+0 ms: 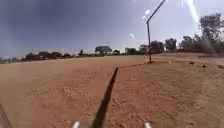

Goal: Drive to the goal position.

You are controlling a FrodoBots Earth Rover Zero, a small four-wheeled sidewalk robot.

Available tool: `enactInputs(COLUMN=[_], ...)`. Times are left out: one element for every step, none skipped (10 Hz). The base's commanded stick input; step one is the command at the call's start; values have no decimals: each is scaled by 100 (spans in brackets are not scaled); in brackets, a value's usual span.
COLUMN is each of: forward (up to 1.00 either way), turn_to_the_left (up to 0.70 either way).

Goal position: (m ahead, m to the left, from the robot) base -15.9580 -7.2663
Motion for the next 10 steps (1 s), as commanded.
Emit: enactInputs(forward=[0,0,0,0,0,0,0,0,0,0], turn_to_the_left=[45,45,45,45,45,45,45,45,45,45])
